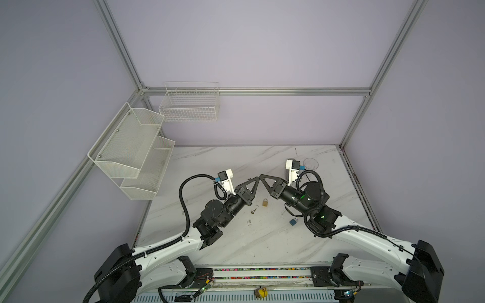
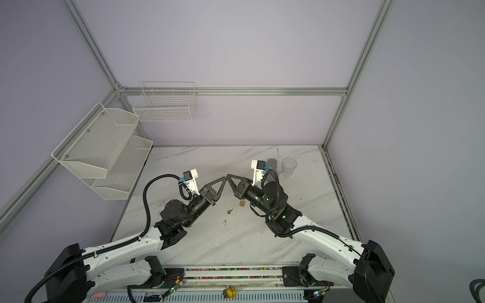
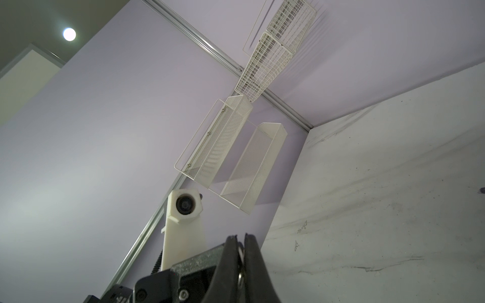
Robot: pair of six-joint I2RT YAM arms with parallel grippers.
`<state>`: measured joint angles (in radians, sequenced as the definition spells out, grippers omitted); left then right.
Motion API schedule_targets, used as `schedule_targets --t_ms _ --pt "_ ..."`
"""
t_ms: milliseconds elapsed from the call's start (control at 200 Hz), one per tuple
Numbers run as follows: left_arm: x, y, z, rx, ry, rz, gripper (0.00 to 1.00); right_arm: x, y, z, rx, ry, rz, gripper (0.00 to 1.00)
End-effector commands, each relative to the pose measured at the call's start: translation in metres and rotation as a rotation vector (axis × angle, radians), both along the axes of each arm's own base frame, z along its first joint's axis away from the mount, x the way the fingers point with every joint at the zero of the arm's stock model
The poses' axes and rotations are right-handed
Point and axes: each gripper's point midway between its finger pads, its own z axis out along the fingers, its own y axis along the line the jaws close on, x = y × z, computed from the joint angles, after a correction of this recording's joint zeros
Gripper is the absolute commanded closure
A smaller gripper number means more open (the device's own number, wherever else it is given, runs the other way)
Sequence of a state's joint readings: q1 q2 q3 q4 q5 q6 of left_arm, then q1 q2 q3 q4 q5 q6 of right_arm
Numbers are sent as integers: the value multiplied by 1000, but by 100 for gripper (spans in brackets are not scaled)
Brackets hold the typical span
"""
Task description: Unlock with the key
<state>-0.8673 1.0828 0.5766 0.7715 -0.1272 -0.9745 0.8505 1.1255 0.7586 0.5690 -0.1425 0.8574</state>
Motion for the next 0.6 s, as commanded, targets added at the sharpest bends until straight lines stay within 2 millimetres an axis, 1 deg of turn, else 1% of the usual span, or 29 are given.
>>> schedule_targets --t_ms 0,95,160,240,310,385,440,525,550,595 --pt "-4 -1 17 88 -48 7 100 -6 -4 9 7 -25 0 71" --pt "-7 1 14 164 -64 9 100 -3 -8 8 -23 -24 -16 55" --pt "-8 4 12 211 -72 -4 100 -2 -14 10 -33 -31 -27 48" --pt "-8 6 12 289 -77 -35 100 1 -20 6 -69 -27 -27 38" --pt "-8 8 11 365 -90 -70 100 2 -21 -1 -115 -31 12 36" --pt "-12 7 12 464 -120 -113 100 1 -21 -13 -178 -26 70 36" --pt "-13 5 9 551 -129 -151 100 -4 -22 -19 -201 -41 133 35" --pt "-14 5 2 670 -138 -198 100 -20 -22 -22 -223 -98 254 35" --pt "-13 5 0 697 -134 -204 100 -24 -22 -26 -235 -117 290 36" --pt "-15 4 -2 736 -151 -226 100 -26 -24 -32 -251 -137 325 36"
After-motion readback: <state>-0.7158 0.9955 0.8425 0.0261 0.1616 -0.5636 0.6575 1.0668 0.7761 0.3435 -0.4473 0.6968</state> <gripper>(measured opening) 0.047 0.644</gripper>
